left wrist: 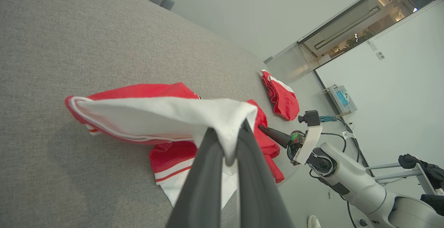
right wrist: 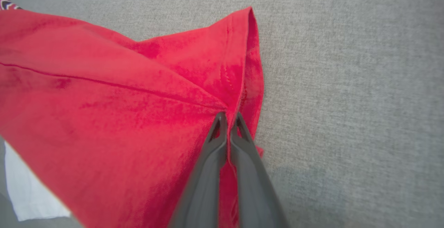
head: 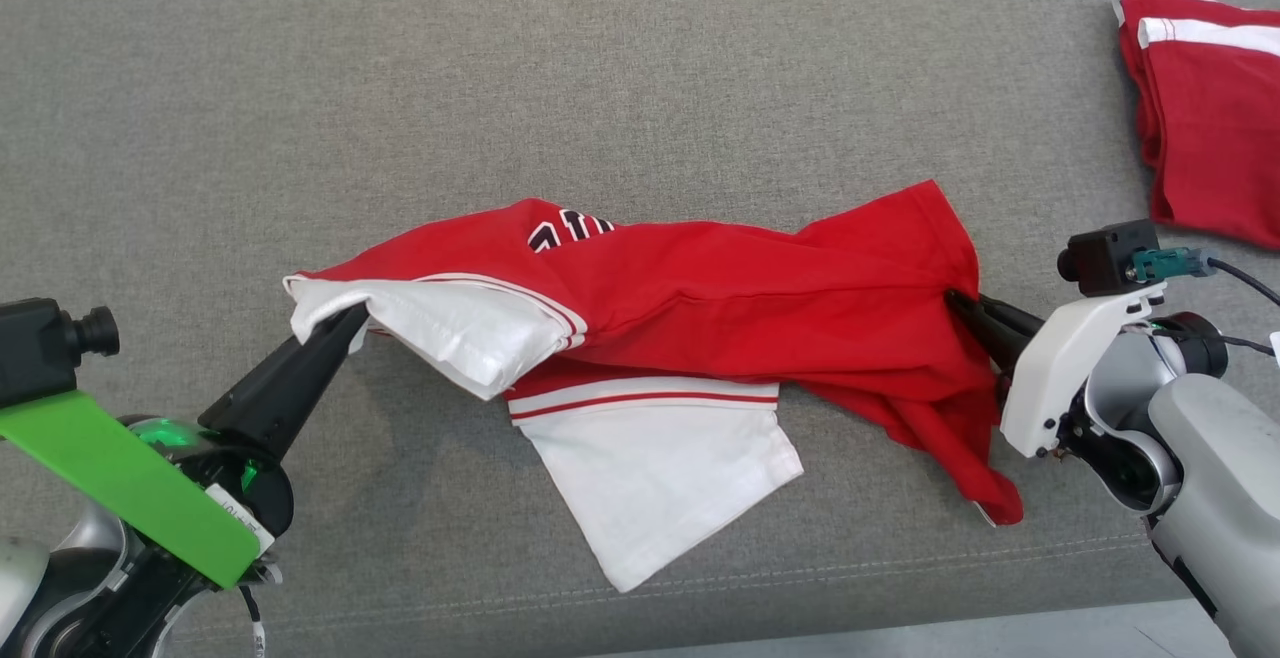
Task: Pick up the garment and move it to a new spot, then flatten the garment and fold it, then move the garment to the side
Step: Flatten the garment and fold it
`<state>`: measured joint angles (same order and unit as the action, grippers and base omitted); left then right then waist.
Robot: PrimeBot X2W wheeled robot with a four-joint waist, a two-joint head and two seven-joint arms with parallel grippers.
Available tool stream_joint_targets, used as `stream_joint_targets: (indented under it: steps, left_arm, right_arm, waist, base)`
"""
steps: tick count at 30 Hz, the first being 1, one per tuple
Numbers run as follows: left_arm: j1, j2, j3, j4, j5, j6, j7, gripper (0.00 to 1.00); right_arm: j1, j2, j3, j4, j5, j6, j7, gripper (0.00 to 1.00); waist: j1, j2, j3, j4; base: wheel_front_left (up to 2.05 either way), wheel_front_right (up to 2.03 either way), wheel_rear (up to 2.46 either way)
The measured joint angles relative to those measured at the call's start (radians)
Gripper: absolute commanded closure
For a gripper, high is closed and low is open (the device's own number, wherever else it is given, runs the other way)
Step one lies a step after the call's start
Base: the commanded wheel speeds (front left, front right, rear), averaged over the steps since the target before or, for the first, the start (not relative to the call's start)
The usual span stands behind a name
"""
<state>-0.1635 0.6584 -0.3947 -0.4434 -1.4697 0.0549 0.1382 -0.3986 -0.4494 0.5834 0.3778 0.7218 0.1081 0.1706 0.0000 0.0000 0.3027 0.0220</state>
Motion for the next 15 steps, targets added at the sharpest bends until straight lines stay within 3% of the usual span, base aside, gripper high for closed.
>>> stream_joint_targets:
  steps: [8, 15]
  left_arm:
    - [-0.001, 0.0, 0.007, 0.01, 0.002, 0.0, -0.009, 1.0]
    - [-0.019, 0.001, 0.031, 0.012, 0.01, -0.001, -0.017, 1.0]
  right_arm:
    - [-0.017, -0.002, -0.002, -0.003, -0.008, 0.006, -0.046, 1.0]
    - [-0.04, -0.011, -0.048, -0.082, 0.024, 0.007, -0.102, 1.0]
  waist:
    - [0.0, 0.0, -0.006, -0.004]
    - [0.0, 0.0, -0.032, -0.008]
  base:
    - [0.0, 0.0, 0.0]
    - [0.0, 0.0, 0.0]
